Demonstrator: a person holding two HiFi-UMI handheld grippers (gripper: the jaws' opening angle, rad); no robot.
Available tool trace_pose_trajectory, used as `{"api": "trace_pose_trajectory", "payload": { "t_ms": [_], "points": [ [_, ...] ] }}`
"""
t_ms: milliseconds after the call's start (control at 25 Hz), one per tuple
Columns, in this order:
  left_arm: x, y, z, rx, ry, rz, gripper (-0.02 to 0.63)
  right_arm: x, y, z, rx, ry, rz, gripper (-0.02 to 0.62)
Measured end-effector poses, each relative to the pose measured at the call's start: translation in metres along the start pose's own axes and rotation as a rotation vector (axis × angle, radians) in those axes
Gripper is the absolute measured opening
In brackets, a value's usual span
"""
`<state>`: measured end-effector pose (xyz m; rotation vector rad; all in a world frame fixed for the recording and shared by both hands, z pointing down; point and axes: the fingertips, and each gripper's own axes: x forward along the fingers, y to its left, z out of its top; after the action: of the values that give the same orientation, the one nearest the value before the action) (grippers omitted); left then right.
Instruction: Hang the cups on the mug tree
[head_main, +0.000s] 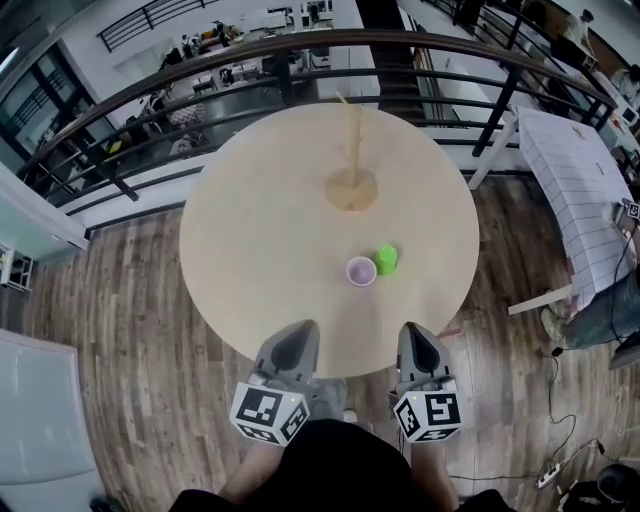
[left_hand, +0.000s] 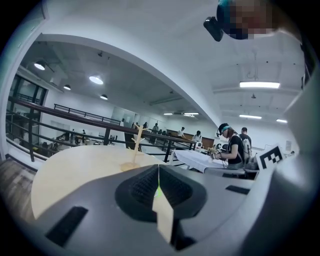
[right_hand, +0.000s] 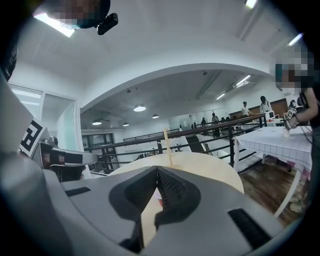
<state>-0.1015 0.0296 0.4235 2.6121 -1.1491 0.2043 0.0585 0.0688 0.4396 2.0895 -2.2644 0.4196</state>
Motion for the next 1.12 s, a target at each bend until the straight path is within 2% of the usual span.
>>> {"api": "trace_pose_trajectory", "payload": {
  "t_ms": [240,480,760,1040,1120],
  "points": [
    [0.057,0.036,0.020,-0.050,-0.009,-0.018,0.014,0.065,-0.019,0.029,-0.067,0.014,-0.018,0.011],
    [0.096,0.078,0.047,-0.097,-0.047,-0.027,0.014,0.107,-0.010,0.055,-0.123,0.009,-0.018,0.011],
    [0.126,0.068,0.052,-0.090,-0.048,-0.018,0.014,0.115,-0.046,0.048,-0.114,0.044,-0.027,0.011],
    [0.124,0.044,0.041,-0.108,-0.026,0.055,0.014,0.110,-0.074,0.062,-0.116,0.009,0.020,0.011],
    [0.126,0.045,0.041,-0.097,-0.025,0.077,0.014,0.109,-0.079,0.055,-0.105,0.031,0.050,0.011]
  ]
}}
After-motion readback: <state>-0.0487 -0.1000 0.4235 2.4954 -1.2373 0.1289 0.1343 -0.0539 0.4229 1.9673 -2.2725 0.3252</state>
